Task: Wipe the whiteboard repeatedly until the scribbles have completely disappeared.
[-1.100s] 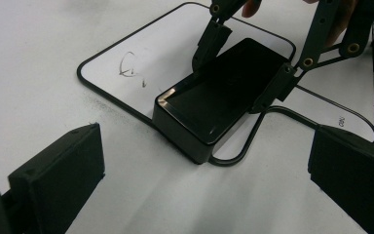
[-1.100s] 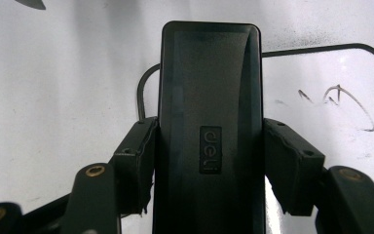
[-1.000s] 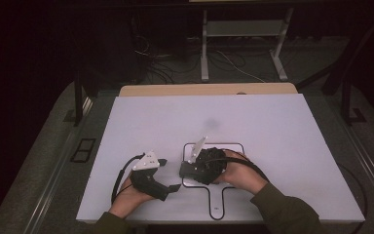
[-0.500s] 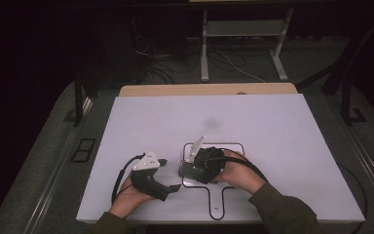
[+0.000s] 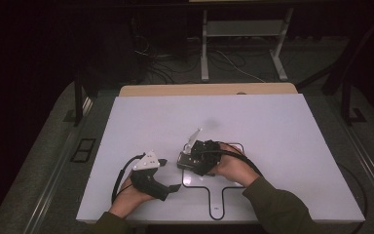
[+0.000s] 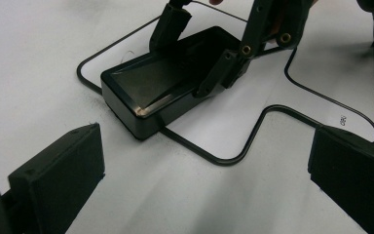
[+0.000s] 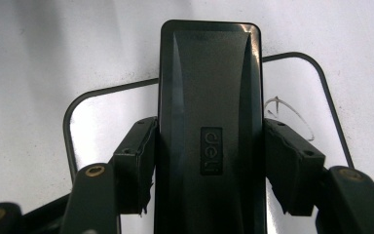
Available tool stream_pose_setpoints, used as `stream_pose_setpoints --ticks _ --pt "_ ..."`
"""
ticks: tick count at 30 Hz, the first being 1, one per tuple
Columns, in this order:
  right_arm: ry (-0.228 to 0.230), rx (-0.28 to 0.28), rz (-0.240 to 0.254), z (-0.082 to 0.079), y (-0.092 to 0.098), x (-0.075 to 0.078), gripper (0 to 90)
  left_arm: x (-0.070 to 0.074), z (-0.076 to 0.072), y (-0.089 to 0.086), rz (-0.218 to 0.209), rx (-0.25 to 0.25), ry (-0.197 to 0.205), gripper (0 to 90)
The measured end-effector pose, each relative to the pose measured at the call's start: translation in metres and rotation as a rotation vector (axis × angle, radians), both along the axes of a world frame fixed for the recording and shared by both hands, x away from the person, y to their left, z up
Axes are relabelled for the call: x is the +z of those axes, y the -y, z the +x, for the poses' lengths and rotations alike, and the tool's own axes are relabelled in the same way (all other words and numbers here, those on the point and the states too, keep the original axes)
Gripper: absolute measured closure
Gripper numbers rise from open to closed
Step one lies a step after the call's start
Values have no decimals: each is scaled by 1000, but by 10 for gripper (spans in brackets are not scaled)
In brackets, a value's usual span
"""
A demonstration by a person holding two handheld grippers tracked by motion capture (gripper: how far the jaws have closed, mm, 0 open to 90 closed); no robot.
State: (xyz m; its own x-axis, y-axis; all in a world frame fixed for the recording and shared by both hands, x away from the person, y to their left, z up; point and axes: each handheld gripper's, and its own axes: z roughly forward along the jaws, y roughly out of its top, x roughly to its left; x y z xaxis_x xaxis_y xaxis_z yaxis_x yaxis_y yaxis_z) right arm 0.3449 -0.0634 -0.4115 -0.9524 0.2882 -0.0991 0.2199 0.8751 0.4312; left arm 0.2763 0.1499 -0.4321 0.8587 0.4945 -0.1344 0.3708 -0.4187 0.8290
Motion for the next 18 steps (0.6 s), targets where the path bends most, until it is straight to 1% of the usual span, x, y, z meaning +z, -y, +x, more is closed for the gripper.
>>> stream_pose_setpoints --ticks 4,5,6,8,9,15,16,17,18 --pt "0 26 -7 -7 -3 0 393 0 0 0 0 2 2 0" --pt "11 31 -15 -7 -3 1 393 0 0 0 -1 1 2 0" --pt "12 33 -17 -7 -3 1 394 0 0 0 -2 2 1 0" --pt "-8 18 0 -5 -3 0 393 0 0 0 2 -1 4 0" --pt "-4 17 3 -4 -2 0 393 0 0 0 8 -4 4 0" --pt "-1 -11 15 6 0 -1 393 0 0 0 8 -5 1 0" --pt "2 -8 13 8 1 -1 393 0 0 0 7 -5 0 0" --pt "-3 -22 16 9 1 -1 394 0 0 0 7 -6 1 0" --pt "4 -25 17 11 1 -1 393 0 0 0 7 -5 1 0"
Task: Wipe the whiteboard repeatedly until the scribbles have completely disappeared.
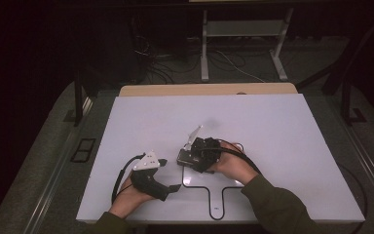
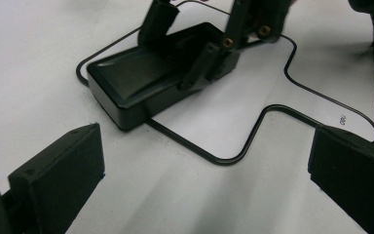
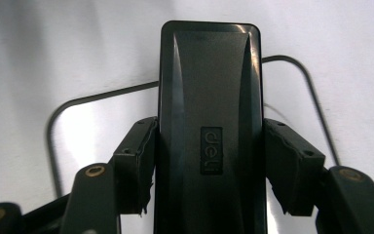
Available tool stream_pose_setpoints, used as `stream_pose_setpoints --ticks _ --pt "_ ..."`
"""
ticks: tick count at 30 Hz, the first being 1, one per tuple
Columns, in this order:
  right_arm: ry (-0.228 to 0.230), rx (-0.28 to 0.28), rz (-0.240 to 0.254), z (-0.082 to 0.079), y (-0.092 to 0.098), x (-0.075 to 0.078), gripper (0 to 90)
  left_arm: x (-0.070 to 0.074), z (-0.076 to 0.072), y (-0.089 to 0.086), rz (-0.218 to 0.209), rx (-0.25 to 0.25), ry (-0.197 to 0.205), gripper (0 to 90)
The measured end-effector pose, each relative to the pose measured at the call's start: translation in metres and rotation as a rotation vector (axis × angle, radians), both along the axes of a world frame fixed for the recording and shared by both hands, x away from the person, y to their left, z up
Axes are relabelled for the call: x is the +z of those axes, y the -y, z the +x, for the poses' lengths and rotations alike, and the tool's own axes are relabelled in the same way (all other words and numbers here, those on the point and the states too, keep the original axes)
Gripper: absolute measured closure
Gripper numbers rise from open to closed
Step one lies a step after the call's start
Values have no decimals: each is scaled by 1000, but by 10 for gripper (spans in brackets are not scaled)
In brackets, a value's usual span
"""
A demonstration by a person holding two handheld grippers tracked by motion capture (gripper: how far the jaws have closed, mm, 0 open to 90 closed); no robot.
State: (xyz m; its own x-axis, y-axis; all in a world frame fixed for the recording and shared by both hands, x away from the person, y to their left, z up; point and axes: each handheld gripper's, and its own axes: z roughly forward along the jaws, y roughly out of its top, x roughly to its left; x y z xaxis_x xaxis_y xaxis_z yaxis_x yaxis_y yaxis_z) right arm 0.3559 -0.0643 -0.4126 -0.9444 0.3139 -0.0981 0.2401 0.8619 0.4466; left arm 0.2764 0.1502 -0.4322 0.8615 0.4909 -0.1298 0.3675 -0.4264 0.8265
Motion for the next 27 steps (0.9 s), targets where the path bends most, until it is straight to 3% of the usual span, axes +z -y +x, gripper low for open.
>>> stream_pose_setpoints --ticks 27 --pt "24 -144 -22 56 5 0 393 0 0 0 6 -7 5 0"
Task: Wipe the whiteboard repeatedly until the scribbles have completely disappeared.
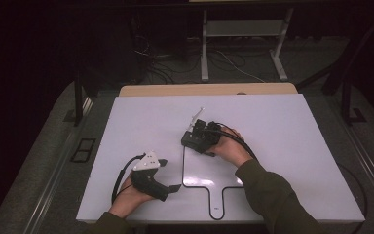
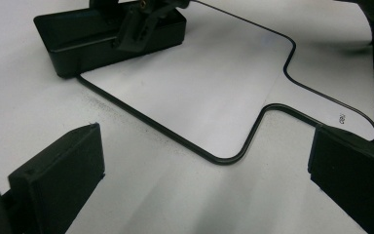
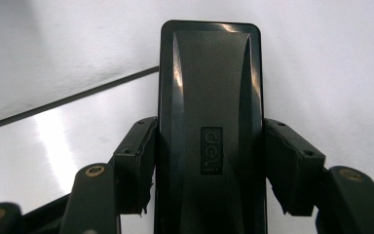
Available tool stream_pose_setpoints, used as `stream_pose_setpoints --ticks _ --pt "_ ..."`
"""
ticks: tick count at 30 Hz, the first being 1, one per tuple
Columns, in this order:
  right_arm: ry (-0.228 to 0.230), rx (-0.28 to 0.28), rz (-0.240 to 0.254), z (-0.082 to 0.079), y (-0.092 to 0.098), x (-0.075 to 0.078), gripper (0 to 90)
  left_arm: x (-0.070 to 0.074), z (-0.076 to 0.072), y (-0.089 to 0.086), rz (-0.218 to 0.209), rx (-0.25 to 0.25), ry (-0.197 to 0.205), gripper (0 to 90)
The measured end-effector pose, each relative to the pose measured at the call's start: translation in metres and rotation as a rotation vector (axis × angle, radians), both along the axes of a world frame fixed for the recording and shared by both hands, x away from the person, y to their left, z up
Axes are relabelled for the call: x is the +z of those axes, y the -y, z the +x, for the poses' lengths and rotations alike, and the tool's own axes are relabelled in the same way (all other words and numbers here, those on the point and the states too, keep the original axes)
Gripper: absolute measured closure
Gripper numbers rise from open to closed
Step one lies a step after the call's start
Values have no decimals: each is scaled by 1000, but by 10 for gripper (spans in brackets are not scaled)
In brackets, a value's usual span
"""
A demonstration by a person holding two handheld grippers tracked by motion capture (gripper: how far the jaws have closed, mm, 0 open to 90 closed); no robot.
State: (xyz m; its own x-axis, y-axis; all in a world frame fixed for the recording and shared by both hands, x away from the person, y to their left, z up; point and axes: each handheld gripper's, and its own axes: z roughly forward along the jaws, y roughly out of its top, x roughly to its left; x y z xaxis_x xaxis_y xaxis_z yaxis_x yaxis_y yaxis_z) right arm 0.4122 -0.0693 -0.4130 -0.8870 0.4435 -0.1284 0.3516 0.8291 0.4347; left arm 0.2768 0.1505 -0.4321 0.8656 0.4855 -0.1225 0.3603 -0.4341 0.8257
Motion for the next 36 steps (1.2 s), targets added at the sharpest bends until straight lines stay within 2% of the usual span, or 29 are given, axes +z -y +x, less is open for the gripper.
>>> stream_pose_setpoints --ticks 5,7,12,21,24,33,36 --pt "-14 -21 14 4 2 0 393 0 0 0 0 0 -1 0" --pt "4 -8 0 3 1 0 393 0 0 0 0 1 0 0" --pt "4 16 -7 -7 -2 0 394 0 0 1 -1 1 0 0" --pt "0 88 -3 -36 -5 1 393 0 -1 1 3 -2 0 0" --pt "-12 79 6 -31 -3 0 393 0 -1 1 5 -3 0 0" --pt "12 5 -2 -6 8 0 393 0 0 0 7 -5 3 0" --pt "3 -18 9 -1 13 -1 393 0 -1 1 7 -7 4 0"
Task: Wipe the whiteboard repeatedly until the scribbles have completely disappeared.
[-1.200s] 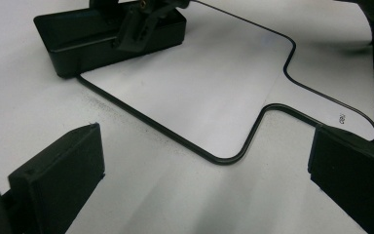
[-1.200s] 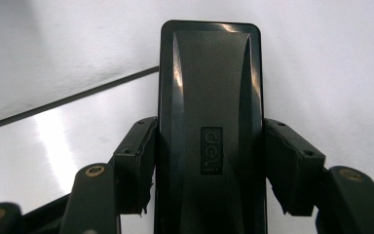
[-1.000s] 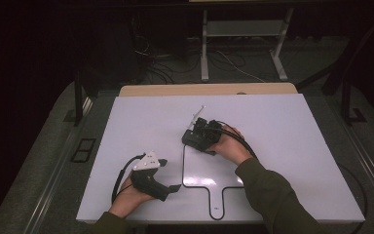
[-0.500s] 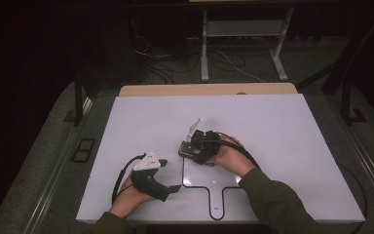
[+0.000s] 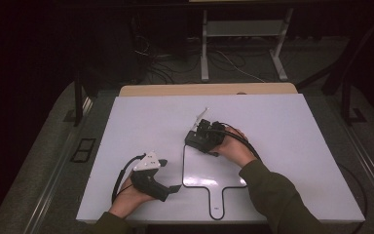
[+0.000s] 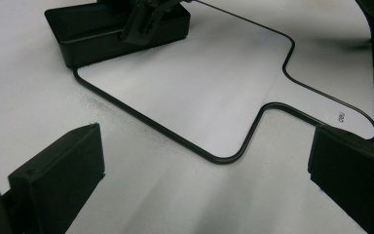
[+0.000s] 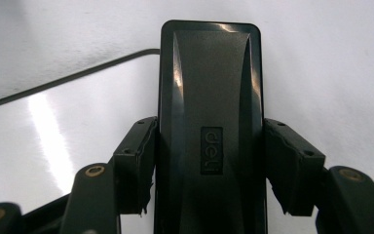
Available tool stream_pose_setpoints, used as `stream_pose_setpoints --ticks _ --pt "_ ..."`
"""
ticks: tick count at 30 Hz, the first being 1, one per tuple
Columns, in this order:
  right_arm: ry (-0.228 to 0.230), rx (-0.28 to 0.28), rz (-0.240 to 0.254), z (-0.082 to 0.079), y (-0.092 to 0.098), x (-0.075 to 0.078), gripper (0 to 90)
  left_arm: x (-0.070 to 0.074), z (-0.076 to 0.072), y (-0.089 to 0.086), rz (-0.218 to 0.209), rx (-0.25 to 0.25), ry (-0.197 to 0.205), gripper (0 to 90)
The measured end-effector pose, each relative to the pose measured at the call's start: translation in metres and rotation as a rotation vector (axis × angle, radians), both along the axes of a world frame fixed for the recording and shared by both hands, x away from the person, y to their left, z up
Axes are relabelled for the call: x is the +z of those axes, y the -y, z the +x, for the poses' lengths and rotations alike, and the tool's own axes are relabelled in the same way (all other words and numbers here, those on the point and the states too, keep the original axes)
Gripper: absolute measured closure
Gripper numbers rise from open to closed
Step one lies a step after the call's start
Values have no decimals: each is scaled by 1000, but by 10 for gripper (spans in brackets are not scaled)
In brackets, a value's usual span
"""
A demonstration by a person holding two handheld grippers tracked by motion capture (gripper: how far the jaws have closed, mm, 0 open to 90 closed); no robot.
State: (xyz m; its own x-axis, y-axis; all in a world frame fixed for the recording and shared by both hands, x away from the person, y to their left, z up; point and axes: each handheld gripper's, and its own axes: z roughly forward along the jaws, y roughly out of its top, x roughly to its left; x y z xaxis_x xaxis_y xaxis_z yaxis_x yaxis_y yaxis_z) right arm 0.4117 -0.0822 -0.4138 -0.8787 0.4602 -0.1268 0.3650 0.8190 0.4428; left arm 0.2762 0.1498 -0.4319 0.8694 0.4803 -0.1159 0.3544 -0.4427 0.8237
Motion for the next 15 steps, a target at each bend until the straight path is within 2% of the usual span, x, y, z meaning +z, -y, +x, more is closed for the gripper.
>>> stream_pose_setpoints --ticks 4,8,15 --pt "-4 -12 7 2 3 0 393 0 0 0 1 1 2 0" --pt "8 -11 -7 -1 0 0 393 0 0 1 0 0 0 0" --pt "-18 36 6 -16 -7 0 393 0 0 1 1 1 -4 0"
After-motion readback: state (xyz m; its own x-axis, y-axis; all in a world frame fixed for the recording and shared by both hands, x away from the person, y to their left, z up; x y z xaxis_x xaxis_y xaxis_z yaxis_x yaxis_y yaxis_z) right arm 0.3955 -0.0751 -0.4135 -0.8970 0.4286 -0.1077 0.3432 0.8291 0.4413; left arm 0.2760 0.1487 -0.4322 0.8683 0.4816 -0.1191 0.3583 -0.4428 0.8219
